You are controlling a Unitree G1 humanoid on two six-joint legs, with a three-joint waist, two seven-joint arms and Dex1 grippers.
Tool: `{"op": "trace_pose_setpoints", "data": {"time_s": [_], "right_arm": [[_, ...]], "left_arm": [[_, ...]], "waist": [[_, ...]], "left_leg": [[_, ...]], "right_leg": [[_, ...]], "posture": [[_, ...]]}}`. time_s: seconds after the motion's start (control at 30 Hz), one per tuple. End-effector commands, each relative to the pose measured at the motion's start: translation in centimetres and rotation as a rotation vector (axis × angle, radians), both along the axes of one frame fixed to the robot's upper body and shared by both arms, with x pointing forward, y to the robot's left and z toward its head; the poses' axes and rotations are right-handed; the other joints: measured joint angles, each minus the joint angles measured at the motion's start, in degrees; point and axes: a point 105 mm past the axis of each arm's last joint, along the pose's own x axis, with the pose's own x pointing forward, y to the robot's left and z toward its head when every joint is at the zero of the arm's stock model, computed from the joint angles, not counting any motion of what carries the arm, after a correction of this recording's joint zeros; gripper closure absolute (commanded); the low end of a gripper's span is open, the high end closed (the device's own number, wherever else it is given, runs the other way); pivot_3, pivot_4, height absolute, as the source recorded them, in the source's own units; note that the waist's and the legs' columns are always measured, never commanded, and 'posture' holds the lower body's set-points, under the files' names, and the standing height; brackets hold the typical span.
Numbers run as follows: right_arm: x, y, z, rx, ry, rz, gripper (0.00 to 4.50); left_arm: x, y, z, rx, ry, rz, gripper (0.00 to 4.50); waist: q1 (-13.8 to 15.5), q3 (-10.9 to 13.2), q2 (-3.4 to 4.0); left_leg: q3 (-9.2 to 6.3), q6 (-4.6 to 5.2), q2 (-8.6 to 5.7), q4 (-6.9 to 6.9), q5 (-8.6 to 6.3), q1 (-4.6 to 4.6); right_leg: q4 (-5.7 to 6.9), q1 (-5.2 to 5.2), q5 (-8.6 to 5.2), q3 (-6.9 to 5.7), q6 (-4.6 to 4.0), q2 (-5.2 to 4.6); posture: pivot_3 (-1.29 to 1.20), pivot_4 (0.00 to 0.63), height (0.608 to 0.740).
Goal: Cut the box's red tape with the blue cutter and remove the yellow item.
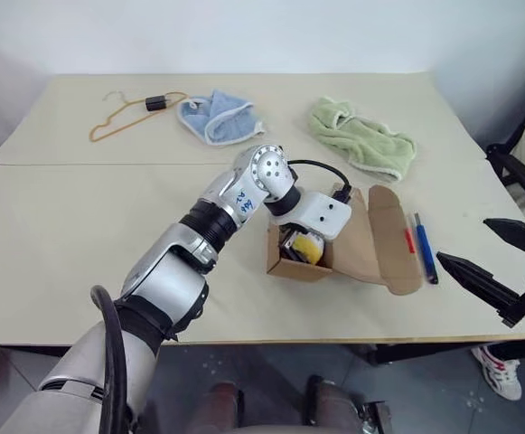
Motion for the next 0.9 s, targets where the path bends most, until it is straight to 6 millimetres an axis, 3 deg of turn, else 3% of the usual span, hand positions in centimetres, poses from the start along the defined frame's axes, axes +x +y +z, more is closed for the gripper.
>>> {"op": "trace_pose_setpoints", "data": {"time_s": [0.03,0.33,0.67,0.9], "right_arm": [[-0.7,0.3,0.6,-0.033,-0.037,0.027,0.0],[-0.9,-0.1,0.2,-0.048,-0.017,0.029,0.0],[-0.4,-0.8,-0.2,-0.086,0.009,0.006,0.0],[-0.2,-1.1,-0.4,-0.107,0.02,-0.005,0.0]], "left_arm": [[1.4,2.4,-1.6,0.118,-0.033,0.074,0.02],[1.9,2.1,-0.6,0.013,0.03,0.189,0.02],[2.7,4.4,-2.0,0.066,0.04,0.283,0.02],[2.7,4.7,-2.3,0.061,0.038,0.3,2.0]], "waist": [[-0.08,0.0,0.0],[-0.1,0.0,0.01],[-0.45,-0.01,0.01],[-1.29,-0.03,0.05]], "left_leg": [[0.01,0.11,0.03,0.0,-0.06,0.07],[0.0,0.16,0.04,0.01,-0.09,0.15],[0.0,0.16,0.06,0.01,-0.09,0.15],[0.0,0.13,0.07,-0.03,-0.1,0.17]], "right_leg": [[0.0,0.06,0.0,0.01,-0.01,0.01],[0.0,0.16,0.02,0.02,-0.05,0.03],[0.0,0.15,0.02,0.02,-0.05,0.04],[-0.01,0.15,0.02,0.02,-0.05,0.05]], "posture": [[0.0,0.15,0.74],[0.0,0.15,0.74],[0.0,0.15,0.74],[0.0,0.15,0.74]]}}
